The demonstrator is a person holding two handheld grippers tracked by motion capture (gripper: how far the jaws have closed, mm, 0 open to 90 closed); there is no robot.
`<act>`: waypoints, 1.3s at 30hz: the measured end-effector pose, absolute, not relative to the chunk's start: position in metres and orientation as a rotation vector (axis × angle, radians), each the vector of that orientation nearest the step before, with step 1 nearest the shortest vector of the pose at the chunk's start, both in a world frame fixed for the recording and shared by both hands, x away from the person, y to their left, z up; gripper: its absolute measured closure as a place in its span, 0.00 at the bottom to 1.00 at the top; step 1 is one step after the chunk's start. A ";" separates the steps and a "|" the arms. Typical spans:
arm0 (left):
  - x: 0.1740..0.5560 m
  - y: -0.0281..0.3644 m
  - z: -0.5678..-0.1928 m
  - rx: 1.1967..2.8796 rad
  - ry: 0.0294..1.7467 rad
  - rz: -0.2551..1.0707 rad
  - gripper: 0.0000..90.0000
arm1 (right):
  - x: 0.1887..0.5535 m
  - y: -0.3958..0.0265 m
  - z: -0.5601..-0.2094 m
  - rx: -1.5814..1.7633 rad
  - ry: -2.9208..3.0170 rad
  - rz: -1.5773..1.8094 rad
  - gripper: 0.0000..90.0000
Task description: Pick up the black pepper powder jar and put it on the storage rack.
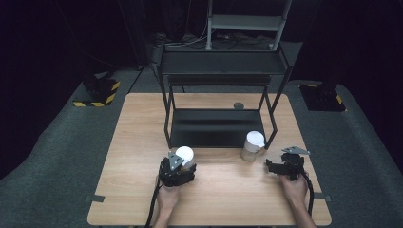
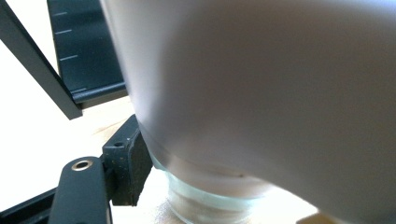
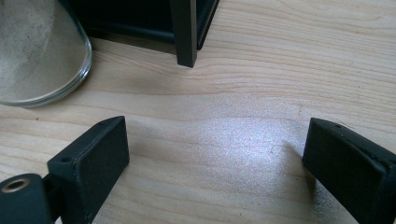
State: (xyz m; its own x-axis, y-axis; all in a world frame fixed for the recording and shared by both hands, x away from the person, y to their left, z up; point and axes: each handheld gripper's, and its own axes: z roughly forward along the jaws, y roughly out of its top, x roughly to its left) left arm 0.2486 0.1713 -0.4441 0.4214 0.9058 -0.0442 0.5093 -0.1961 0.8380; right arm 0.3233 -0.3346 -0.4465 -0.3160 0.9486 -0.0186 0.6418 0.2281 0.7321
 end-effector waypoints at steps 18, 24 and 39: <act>0.250 0.173 -0.436 1.862 1.177 0.607 0.34 | 0.323 -0.335 -0.447 1.458 2.041 0.873 0.07; 0.254 0.179 -0.424 1.866 1.148 0.571 0.34 | 0.323 -0.335 -0.446 1.459 2.041 0.873 0.07; 0.274 0.187 -0.391 1.883 1.109 0.489 0.34 | 0.323 -0.335 -0.447 1.458 2.041 0.872 0.07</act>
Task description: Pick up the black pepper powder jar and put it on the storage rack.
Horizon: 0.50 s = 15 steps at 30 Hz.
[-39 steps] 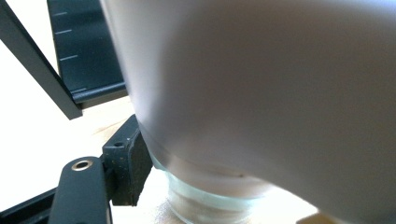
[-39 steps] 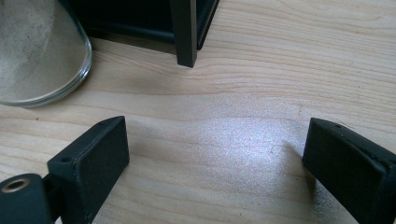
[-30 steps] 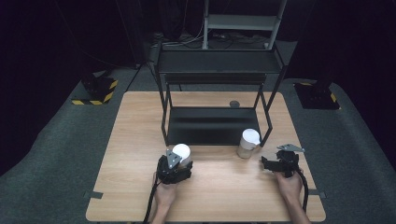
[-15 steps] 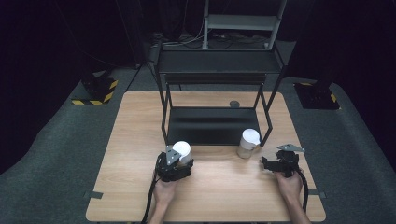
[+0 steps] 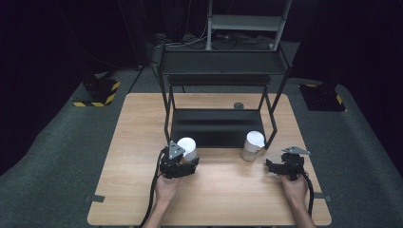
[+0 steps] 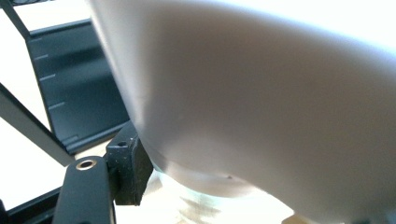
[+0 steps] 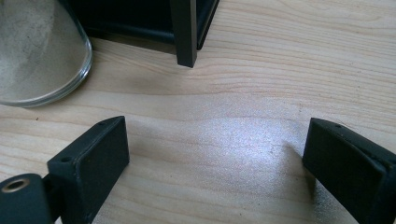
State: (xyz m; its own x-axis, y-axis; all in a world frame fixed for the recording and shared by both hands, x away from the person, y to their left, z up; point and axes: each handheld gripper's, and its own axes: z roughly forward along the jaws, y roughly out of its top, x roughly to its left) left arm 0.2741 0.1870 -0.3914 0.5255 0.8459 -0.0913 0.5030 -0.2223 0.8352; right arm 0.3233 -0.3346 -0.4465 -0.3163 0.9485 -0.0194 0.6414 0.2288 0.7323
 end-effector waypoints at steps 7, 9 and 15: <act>0.288 0.184 -0.368 1.903 1.075 0.467 0.34 | 0.323 -0.335 -0.447 1.457 2.041 0.873 0.07; 0.294 0.184 -0.357 1.906 1.061 0.452 0.34 | 0.323 -0.335 -0.447 1.457 2.041 0.873 0.07; 0.303 0.184 -0.338 1.911 1.038 0.434 0.34 | 0.323 -0.335 -0.447 1.458 2.040 0.873 0.07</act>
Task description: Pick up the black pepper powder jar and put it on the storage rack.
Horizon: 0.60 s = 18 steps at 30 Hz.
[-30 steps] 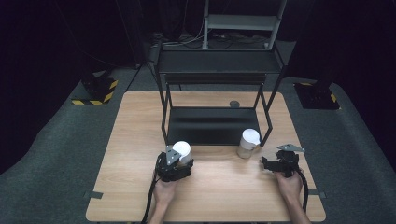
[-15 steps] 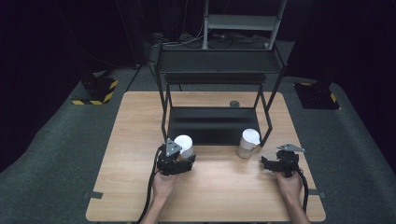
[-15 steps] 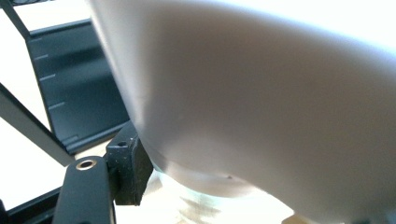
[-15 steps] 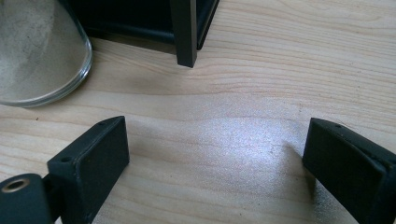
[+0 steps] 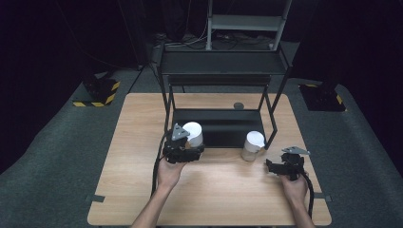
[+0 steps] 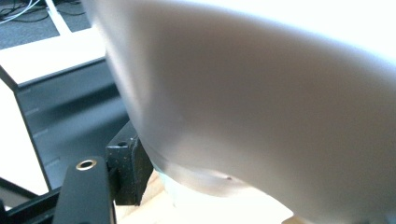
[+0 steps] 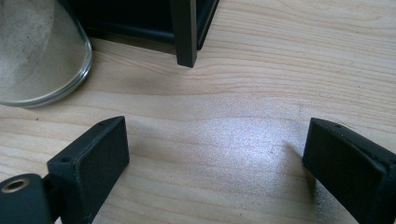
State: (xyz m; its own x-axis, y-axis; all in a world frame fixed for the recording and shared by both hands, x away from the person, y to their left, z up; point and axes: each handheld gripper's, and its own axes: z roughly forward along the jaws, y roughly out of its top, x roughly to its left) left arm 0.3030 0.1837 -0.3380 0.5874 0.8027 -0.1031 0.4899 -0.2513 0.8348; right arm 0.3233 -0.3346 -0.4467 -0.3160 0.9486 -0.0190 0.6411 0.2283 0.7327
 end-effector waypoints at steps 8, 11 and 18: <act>0.317 0.181 -0.307 1.918 1.032 0.413 0.34 | 0.323 -0.335 -0.447 1.458 2.040 0.873 0.07; 0.323 0.180 -0.294 1.926 1.022 0.410 0.34 | 0.323 -0.335 -0.447 1.458 2.040 0.873 0.07; 0.335 0.179 -0.255 1.948 0.994 0.429 0.34 | 0.323 -0.335 -0.447 1.458 2.040 0.873 0.07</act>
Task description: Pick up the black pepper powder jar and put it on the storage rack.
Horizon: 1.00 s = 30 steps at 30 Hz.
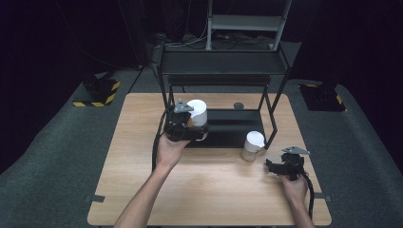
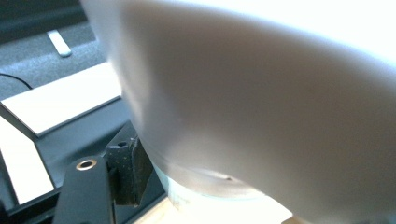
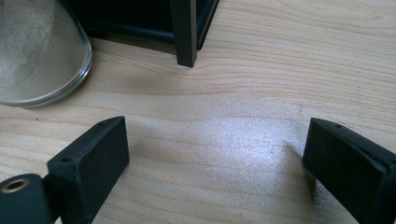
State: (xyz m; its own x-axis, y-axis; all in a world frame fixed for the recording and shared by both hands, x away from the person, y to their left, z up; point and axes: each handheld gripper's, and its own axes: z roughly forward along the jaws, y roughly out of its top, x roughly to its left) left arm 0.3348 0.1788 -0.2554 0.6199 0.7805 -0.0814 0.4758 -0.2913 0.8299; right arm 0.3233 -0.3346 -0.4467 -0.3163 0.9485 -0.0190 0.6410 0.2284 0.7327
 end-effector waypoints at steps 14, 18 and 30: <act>0.354 0.182 -0.191 1.941 0.962 0.440 0.34 | 0.323 -0.335 -0.447 1.458 2.040 0.873 0.07; 0.359 0.180 -0.176 1.950 0.950 0.441 0.34 | 0.323 -0.335 -0.447 1.458 2.040 0.873 0.07; 0.371 0.173 -0.136 1.950 0.960 0.480 0.34 | 0.323 -0.334 -0.447 1.461 2.039 0.874 0.07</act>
